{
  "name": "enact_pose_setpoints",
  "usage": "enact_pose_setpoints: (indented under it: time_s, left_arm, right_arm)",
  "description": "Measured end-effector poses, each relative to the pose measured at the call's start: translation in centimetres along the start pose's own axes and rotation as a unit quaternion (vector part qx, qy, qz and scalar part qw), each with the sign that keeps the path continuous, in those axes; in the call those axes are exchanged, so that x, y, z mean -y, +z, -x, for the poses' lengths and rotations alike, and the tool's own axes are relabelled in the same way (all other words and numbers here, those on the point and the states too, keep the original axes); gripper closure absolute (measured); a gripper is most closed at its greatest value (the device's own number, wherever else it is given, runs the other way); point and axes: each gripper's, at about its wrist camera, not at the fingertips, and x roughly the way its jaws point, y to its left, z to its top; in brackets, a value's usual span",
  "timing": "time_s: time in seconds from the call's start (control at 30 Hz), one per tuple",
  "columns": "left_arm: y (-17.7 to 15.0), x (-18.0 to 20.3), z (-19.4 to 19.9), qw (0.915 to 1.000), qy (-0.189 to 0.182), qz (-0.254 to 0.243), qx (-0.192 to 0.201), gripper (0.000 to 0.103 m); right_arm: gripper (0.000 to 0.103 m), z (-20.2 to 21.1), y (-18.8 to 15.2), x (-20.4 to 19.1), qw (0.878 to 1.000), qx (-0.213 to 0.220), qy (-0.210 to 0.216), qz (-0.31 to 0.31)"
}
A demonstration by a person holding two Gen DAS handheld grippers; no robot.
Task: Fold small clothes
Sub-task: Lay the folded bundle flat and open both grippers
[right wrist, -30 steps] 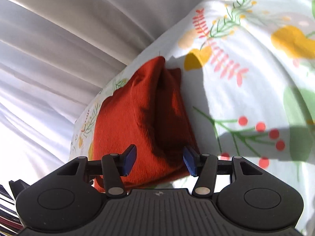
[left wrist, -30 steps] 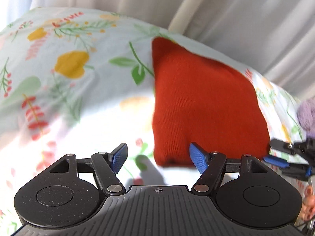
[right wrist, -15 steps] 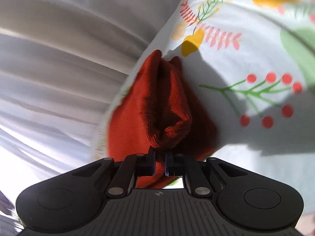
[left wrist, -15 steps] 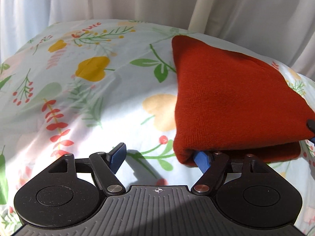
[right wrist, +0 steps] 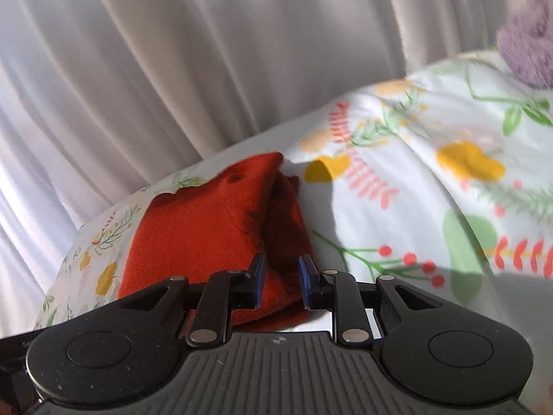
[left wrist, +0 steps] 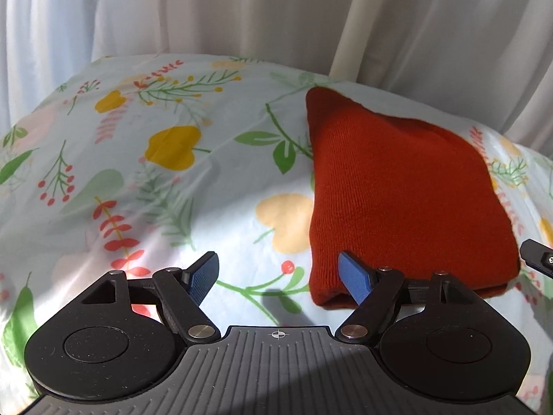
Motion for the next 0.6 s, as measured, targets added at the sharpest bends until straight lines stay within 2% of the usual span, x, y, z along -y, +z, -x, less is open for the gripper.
enact_pose_setpoints:
  time_s: [0.07, 0.17, 0.23, 0.37, 0.43, 0.47, 0.53, 0.6]
  left_arm:
    - [-0.3, 0.5, -0.8, 0.9999, 0.013, -0.005, 0.004, 0.02]
    - [-0.2, 0.7, -1.3, 0.9993, 0.031, -0.019, 0.006, 0.019]
    - [-0.3, 0.7, -1.4, 0.999, 0.038, -0.022, 0.006, 0.017]
    - [-0.9, 0.9, 0.1, 0.9984, 0.047, -0.029, 0.009, 0.017]
    - [-1.4, 1.2, 1.0, 0.9977, 0.054, -0.04, -0.003, 0.012]
    - [-1.6, 1.4, 1.3, 0.9976, 0.051, -0.045, -0.012, 0.01]
    - [-2.1, 1.7, 1.7, 0.9982, 0.03, -0.043, -0.029, 0.007]
    - [-2.3, 2.1, 1.8, 0.9982, 0.016, -0.037, -0.044, 0.007]
  right_arm:
    - [0.082, -1.7, 0.0, -1.0, 0.999, -0.024, 0.018, 0.032]
    - [0.089, -4.5, -1.3, -1.7, 0.993, -0.076, -0.018, 0.086]
    - [0.089, -4.9, -1.5, -2.0, 0.991, -0.066, -0.02, 0.114]
    - [0.088, -4.2, -1.0, -2.6, 0.986, -0.101, -0.039, 0.127]
    - [0.062, -4.0, -1.2, -3.0, 0.981, -0.143, -0.055, 0.119]
    - [0.039, -3.8, -1.6, -3.2, 0.977, -0.165, -0.063, 0.117]
    - [0.036, -3.0, -2.7, -3.4, 0.973, -0.185, -0.059, 0.124]
    - [0.029, -2.8, -3.4, -3.8, 0.967, -0.209, -0.068, 0.129]
